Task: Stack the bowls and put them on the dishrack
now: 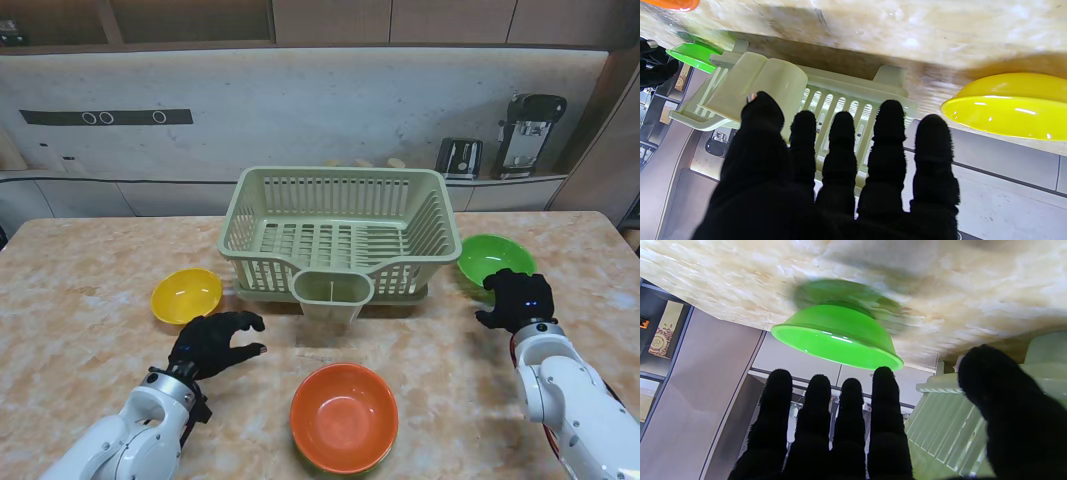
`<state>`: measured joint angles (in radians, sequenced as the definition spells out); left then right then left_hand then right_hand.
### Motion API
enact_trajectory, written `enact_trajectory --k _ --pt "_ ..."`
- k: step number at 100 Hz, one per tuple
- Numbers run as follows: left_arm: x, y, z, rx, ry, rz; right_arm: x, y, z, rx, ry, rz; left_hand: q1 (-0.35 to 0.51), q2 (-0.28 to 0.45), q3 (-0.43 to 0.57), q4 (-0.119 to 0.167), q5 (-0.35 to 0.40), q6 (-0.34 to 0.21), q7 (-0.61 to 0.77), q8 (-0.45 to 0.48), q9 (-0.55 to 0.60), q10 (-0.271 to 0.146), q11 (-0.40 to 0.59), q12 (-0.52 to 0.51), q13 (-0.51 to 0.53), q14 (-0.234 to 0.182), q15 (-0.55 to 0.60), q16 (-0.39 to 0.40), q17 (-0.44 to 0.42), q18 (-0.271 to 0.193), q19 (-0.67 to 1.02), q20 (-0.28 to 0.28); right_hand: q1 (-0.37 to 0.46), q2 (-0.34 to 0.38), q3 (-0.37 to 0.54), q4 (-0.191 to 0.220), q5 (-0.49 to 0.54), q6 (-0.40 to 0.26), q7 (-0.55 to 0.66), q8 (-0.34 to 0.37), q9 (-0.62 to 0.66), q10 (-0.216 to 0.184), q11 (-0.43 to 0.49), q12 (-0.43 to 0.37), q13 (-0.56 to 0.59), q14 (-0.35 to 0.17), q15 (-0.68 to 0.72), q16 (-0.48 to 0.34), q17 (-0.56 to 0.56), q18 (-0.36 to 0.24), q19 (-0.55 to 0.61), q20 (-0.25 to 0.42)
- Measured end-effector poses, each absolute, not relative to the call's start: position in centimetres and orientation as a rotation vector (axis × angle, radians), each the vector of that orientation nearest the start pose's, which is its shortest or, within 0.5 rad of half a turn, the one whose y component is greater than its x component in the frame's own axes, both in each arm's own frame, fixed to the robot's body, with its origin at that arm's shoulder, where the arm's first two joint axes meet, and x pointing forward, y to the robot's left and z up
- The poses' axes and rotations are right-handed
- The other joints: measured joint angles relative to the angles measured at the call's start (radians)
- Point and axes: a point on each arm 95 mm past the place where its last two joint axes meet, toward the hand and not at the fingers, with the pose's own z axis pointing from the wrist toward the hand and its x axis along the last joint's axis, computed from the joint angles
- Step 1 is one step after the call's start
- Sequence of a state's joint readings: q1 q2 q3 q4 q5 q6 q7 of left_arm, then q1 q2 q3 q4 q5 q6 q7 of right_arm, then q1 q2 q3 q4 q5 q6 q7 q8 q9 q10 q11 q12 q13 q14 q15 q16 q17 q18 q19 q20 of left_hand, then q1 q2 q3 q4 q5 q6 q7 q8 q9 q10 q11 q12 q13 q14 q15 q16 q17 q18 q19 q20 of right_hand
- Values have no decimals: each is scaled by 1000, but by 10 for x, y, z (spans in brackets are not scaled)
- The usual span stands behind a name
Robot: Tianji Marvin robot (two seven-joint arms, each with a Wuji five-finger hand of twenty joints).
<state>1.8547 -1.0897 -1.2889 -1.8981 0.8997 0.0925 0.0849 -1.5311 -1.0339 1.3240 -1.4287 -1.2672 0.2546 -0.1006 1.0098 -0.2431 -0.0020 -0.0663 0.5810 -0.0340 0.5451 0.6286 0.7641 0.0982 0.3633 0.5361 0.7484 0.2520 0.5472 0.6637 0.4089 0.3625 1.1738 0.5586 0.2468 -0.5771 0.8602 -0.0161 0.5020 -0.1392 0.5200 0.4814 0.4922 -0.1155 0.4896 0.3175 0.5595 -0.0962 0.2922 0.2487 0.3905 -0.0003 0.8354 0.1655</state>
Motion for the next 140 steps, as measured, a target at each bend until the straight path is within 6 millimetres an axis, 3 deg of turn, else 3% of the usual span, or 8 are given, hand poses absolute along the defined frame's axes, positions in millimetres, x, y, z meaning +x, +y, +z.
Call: enact_trajectory --k 30,62,79,94,115,124,132,140 --pt "326 -12 -304 -1352 1326 -1594 455 -117 -346 1049 1358 885 0 0 0 0 0 0 2 0 0 -1 0 1 0 0 5 0 2 -5 1 1 0 -14 -11 -7 -31 12 3 -1 -37 2 63 1 -10 0 28 0 1 -6 1 0" --pt "327 -12 -304 -1351 1331 -1600 481 -127 -356 1070 1331 869 0 0 0 0 0 0 4 0 11 -8 11 10 22 -1 10 6 11 -6 7 1 13 -100 172 -20 36 8 101 -1 40 2 125 6 93 -2 119 20 112 -6 57 4" --pt "328 -14 -305 -1353 1335 -1604 487 -130 -365 1084 1332 859 0 0 0 0 0 0 4 0 11 -8 11 10 22 -1 11 8 13 -6 10 2 54 -126 274 -20 140 -70 188 9 190 -26 167 21 215 -14 198 57 186 -9 133 16" --pt "328 -14 -305 -1354 1336 -1606 492 -132 -374 1124 1308 860 0 0 0 0 0 0 13 0 11 -8 11 10 22 -1 11 8 13 -7 10 2 186 -227 351 -143 175 -150 371 -111 318 -70 192 68 313 -44 291 86 244 -18 240 36" --pt "328 -14 -305 -1352 1333 -1603 498 -127 -375 1117 1282 865 0 0 0 0 0 0 14 0 11 -8 11 10 22 -2 12 8 13 -7 11 2 303 -256 359 -146 229 -144 426 -137 464 -93 184 158 414 -50 409 111 267 -32 308 61" --pt "328 -13 -305 -1351 1330 -1602 500 -125 -374 1100 1275 872 0 0 0 0 0 0 15 0 11 -8 11 10 22 -2 16 8 13 -7 11 2 352 -241 362 -158 279 -144 425 -104 505 -101 196 185 438 -49 472 122 281 -29 337 79" --pt "328 -13 -304 -1350 1329 -1601 501 -124 -374 1092 1263 881 0 0 0 0 0 0 15 0 11 -8 11 10 22 -2 20 8 13 -7 11 2 366 -240 357 -178 296 -139 393 -4 528 -104 224 207 446 -49 522 124 293 -29 364 83" --pt "328 -12 -304 -1350 1328 -1601 500 -124 -374 1096 1254 885 0 0 0 0 0 0 16 0 11 -8 13 10 22 -2 20 8 13 -7 11 2 366 -240 353 -178 304 -138 387 30 537 -104 242 221 446 -49 544 135 299 -29 376 83"
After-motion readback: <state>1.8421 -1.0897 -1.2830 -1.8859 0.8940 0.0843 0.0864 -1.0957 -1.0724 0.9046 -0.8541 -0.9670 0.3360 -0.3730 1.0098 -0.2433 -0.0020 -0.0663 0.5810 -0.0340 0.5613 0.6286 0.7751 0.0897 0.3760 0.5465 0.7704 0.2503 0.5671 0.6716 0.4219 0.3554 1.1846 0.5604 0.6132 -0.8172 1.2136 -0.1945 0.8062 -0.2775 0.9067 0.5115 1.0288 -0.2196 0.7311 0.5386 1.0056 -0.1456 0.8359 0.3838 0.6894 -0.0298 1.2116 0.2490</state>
